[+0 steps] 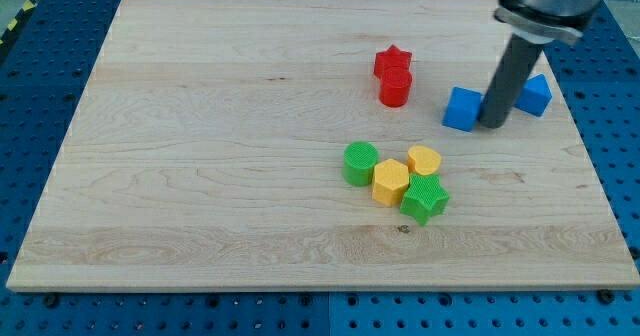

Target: Push the blue triangle towards the blue cube

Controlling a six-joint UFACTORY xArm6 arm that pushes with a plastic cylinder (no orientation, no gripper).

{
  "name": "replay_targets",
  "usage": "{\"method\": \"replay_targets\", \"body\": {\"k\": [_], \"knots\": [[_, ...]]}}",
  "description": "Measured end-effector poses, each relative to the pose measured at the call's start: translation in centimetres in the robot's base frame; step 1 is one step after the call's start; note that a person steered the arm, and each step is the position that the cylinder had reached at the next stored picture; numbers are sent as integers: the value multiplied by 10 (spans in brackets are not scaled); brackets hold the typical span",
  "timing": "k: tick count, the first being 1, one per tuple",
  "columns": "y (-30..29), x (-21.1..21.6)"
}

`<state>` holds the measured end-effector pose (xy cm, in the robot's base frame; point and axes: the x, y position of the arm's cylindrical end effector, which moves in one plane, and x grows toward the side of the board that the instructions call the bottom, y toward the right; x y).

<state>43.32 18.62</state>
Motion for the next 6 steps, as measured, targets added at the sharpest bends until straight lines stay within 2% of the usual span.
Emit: {"method": "replay_targets", "body": {"k": [3, 5, 6], "knots": [[-44, -22], [54, -10], [117, 18]]}}
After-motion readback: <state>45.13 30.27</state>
